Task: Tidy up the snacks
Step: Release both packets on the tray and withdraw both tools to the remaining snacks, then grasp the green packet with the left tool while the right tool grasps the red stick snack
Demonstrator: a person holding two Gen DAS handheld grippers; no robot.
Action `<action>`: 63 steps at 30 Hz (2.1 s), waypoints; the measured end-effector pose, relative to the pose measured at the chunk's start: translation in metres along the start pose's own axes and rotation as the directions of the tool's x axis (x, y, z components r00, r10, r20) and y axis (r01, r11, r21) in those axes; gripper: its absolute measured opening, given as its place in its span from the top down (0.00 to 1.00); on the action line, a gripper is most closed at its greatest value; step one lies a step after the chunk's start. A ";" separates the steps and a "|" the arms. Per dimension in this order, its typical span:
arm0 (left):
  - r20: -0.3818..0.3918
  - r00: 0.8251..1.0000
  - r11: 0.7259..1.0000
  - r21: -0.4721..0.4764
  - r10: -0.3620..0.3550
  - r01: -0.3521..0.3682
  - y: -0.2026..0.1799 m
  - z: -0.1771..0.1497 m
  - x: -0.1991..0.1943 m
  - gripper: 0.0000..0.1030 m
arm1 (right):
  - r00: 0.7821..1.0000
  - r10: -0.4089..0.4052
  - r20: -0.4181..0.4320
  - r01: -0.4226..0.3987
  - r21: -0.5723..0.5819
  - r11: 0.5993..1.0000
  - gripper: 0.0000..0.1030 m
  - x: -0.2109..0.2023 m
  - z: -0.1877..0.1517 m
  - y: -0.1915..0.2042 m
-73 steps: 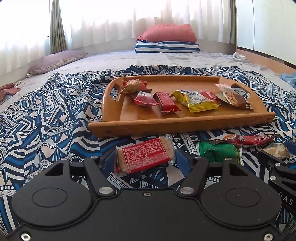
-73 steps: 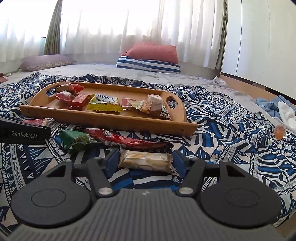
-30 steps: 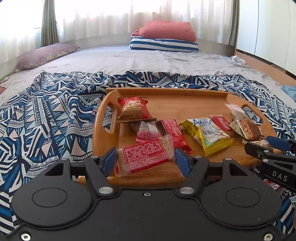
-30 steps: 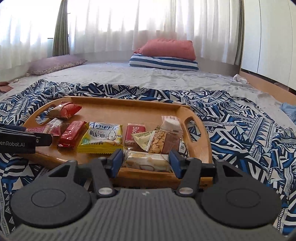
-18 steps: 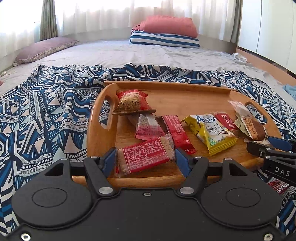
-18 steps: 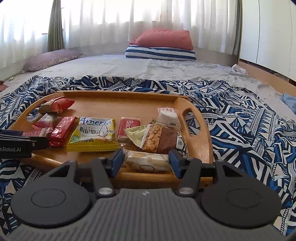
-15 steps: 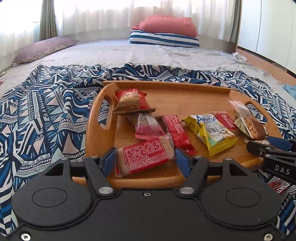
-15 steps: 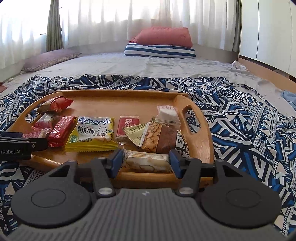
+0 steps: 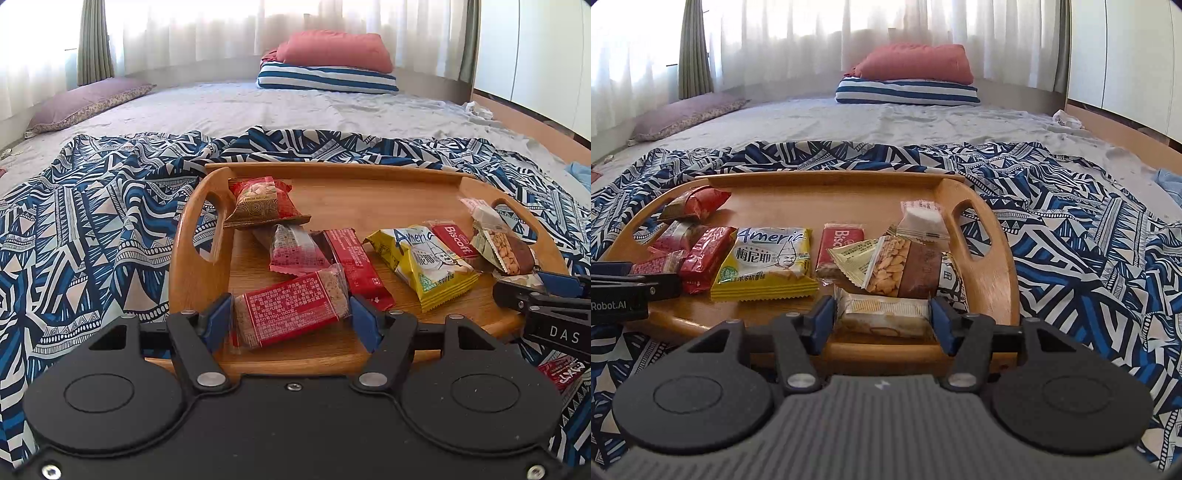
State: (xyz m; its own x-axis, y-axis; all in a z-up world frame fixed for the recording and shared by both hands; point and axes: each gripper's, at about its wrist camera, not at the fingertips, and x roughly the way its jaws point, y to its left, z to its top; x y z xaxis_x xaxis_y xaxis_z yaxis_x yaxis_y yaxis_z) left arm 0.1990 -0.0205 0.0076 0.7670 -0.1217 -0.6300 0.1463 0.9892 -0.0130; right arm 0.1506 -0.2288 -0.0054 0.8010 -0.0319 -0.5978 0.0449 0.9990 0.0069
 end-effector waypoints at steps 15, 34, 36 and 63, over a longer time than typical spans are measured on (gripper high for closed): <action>0.070 0.997 0.999 0.047 -0.021 0.017 -0.006 -0.003 -0.032 0.10 | 0.999 0.020 0.032 -0.021 0.029 0.999 0.20 -0.022 0.000 -0.009; -0.046 0.950 0.943 0.112 -0.309 0.313 -0.048 -0.046 -0.069 0.01 | 0.998 0.048 0.030 -0.047 -0.026 0.999 0.08 -0.068 -0.027 -0.030; -0.056 0.945 0.939 0.111 -0.321 0.326 -0.053 -0.047 -0.065 0.02 | 0.998 0.050 0.025 -0.050 -0.027 0.998 0.07 -0.070 -0.029 -0.033; -0.061 0.969 0.971 -0.028 -0.239 0.237 -0.005 -0.047 -0.066 0.53 | 0.993 0.122 -0.008 -0.121 -0.188 0.975 0.11 -0.058 -0.040 0.009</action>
State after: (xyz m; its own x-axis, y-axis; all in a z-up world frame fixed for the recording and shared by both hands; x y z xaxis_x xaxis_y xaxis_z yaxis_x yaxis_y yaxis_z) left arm 0.1182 -0.0136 0.0122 0.6702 -0.3490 -0.6550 0.3064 0.9339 -0.1840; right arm 0.0802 -0.2166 -0.0027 0.7959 0.0902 -0.5986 -0.1655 0.9836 -0.0718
